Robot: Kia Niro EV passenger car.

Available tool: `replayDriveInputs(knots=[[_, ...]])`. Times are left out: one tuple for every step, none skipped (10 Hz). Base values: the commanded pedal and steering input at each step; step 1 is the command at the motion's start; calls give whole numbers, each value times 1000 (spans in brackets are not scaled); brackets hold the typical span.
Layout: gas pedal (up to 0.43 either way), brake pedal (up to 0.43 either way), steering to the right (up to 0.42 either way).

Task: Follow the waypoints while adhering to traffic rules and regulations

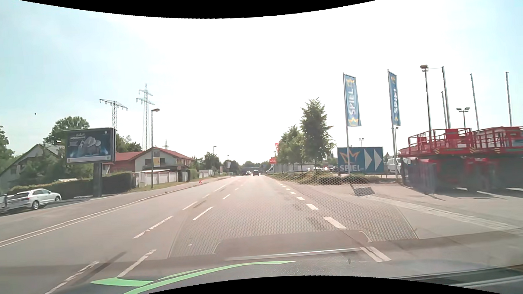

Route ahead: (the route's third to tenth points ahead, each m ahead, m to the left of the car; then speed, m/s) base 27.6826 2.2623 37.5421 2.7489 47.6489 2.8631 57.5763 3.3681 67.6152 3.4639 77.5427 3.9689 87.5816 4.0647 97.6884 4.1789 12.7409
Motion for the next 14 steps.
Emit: replayDriveInputs(knots=[[110,0,0],[110,0,0],[110,0,0],[110,0,0],[110,0,0],[110,0,0],[110,0,0],[110,0,0],[110,0,0],[110,0,0],[110,0,0],[110,0,0],[110,0,0],[110,0,0]])
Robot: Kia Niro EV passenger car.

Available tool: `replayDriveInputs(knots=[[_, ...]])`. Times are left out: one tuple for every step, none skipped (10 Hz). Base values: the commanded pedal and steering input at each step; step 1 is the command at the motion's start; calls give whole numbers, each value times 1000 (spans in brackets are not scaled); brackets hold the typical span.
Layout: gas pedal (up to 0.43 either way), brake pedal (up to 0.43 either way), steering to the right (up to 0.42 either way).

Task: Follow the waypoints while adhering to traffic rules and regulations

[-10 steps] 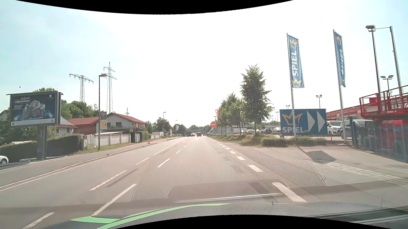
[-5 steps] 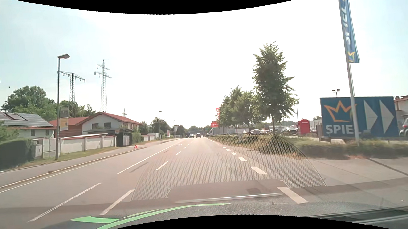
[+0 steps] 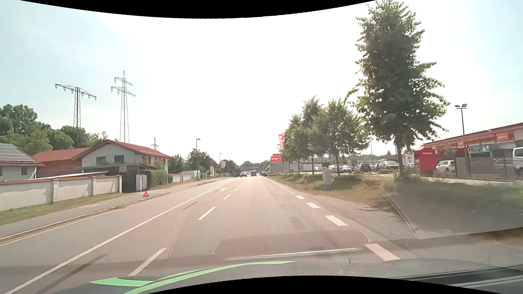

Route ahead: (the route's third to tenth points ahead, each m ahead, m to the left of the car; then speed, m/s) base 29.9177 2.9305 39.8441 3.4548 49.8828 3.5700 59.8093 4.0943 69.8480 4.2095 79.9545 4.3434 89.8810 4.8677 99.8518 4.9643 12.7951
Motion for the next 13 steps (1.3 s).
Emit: replayDriveInputs(knots=[[110,0,0],[28,0,0],[0,0,0],[0,0,0],[0,0,-2],[0,0,-2],[0,0,-2],[0,0,-3],[0,0,-3],[0,0,-4],[0,0,-4],[0,0,-4],[0,0,-4]])
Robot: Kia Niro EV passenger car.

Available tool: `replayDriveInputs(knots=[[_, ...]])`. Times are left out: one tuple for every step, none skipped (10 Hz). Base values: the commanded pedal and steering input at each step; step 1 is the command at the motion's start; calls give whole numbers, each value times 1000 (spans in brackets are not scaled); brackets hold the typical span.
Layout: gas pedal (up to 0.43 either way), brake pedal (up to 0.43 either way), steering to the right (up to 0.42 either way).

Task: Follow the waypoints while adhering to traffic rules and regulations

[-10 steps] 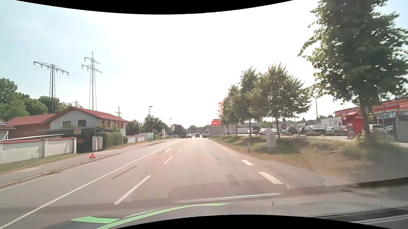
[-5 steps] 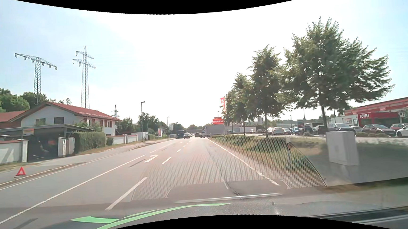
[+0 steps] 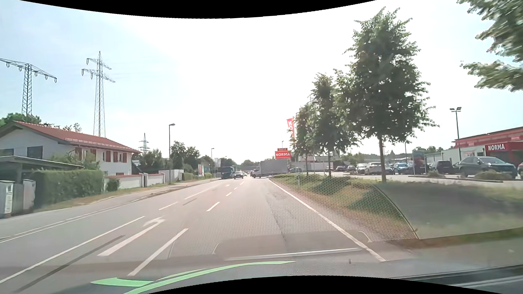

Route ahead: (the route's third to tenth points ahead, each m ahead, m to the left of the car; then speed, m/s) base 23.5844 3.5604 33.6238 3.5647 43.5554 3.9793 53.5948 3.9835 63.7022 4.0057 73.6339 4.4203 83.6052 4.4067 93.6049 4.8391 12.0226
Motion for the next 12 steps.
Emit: replayDriveInputs(knots=[[0,0,-5],[0,0,-5],[0,0,-6],[0,0,-6],[0,0,-6],[0,0,-6],[0,0,-6],[0,0,-6],[0,0,-6],[0,0,-6],[0,0,-4],[0,0,-3]])
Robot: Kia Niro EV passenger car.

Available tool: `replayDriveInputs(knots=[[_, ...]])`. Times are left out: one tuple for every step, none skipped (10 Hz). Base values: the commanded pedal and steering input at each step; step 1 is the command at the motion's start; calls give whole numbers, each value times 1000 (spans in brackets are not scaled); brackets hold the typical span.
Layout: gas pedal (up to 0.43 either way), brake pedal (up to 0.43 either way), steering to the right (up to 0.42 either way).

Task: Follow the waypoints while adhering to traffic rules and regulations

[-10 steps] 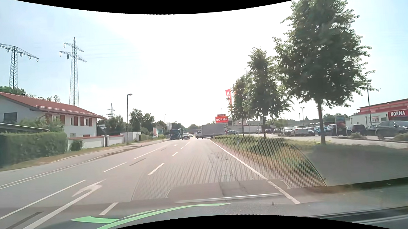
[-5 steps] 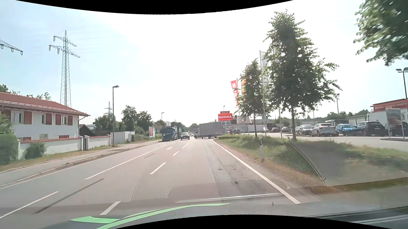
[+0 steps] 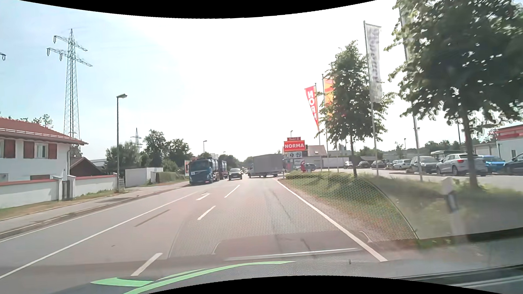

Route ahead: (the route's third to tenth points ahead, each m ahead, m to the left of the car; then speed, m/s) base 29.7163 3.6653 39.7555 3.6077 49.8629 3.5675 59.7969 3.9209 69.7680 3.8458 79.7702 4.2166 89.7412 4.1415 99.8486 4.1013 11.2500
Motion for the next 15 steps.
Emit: replayDriveInputs(knots=[[0,0,-3],[0,0,-2],[0,0,0],[0,0,0],[0,0,0],[0,0,0],[0,0,0],[0,0,0],[0,0,0],[0,0,0],[0,0,0],[28,0,-1],[39,0,0],[47,0,0],[47,0,0]])
